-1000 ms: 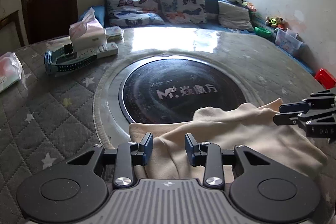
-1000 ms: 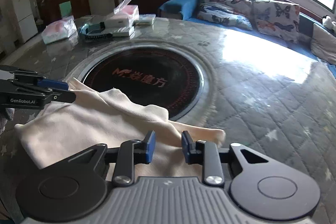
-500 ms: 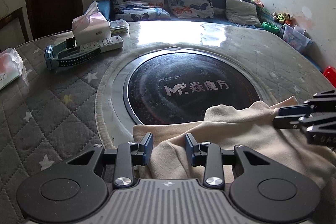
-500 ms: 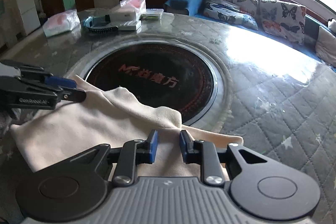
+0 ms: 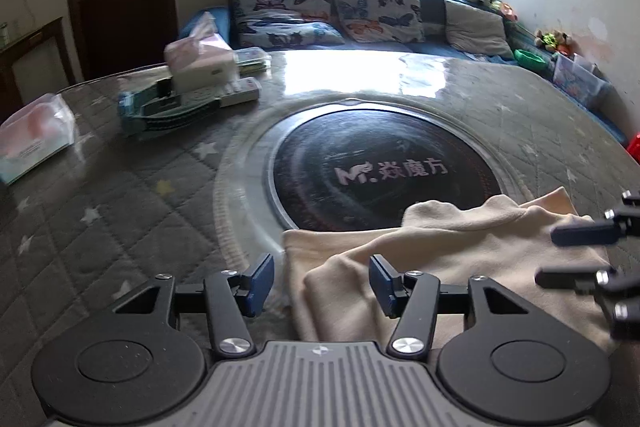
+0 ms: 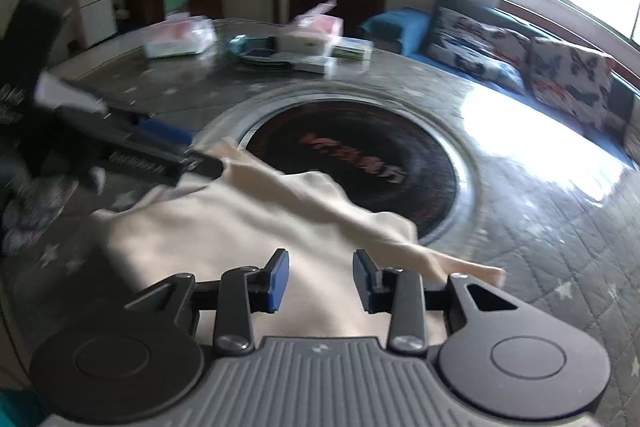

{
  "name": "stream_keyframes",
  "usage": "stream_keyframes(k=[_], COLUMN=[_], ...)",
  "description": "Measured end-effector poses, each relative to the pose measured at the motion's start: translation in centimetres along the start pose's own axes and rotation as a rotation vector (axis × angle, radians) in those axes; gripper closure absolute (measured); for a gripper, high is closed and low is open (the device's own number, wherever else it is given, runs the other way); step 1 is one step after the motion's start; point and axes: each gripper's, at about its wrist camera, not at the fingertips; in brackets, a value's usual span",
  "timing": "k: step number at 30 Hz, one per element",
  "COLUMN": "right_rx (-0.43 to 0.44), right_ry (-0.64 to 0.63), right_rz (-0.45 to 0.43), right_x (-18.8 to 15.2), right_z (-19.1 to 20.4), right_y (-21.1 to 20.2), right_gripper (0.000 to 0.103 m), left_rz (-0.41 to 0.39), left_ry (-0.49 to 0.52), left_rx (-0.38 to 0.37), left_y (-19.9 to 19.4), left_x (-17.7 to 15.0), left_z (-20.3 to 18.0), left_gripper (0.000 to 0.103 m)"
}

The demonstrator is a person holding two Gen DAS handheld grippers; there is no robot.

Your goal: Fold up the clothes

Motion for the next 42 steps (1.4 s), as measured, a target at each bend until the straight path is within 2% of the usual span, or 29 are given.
stream_keyframes(k=[2, 9, 12, 20, 25, 27, 29, 32, 40, 42], right_rx=[0.026, 0.094, 0.123, 0.228, 0.228, 0.216, 0.202, 0.204, 0.223, 0.222], right_ry=[-0.026, -0.122, -0.201, -0.387, -0.49, -0.488, -0.476, -0.422, -0.265, -0.255], right_rz=[-0.003, -0.024, -0.042, -0.036, -0.037, -0.036, -0.033, -0.043, -0.114, -0.13], right_x=[0.0, 0.2, 0.1, -0.4, -1.0, -1.0, -0.9, -0.3, 1.4, 1.5], right_z=[1.2, 4.9, 6.8, 12.4, 15.0, 15.3, 15.4, 14.5, 11.1, 10.7], right_y=[-0.1, -0.7, -1.0, 0.3, 1.6, 1.9, 2.2, 1.8, -0.4, -0.8], right_gripper=[0.064, 0.062, 0.061, 0.06, 0.062, 0.064, 0.08, 0.088, 0.091, 0.091], left_rz=[0.0, -0.003, -0.005, 0.026, 0.044, 0.054, 0.067, 0.08, 0.119, 0.128], left_ry=[-0.013, -0.046, -0.075, -0.225, -0.311, -0.346, -0.387, -0.449, -0.581, -0.623], left_rx=[0.015, 0.041, 0.055, 0.051, 0.04, 0.03, 0.021, 0.006, -0.045, -0.057], left_y=[-0.5, -1.9, -2.5, -3.9, -4.2, -4.2, -4.0, -3.8, -2.8, -2.5], left_x=[-0.1, -0.6, -0.6, -1.3, -1.8, -1.9, -2.1, -2.2, -2.2, -2.1], left_z=[0.5, 1.6, 2.1, 3.7, 4.5, 4.6, 4.8, 4.9, 4.0, 3.8], left_gripper=[0.036, 0.032, 0.031, 0.031, 0.031, 0.031, 0.031, 0.031, 0.033, 0.037])
Point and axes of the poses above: each gripper's, at about its wrist camera, not at the fingertips, and y roughly the way its jaws point, z to its left, x to its top, and after that the axes turned 14 degrees about -z, right-handed
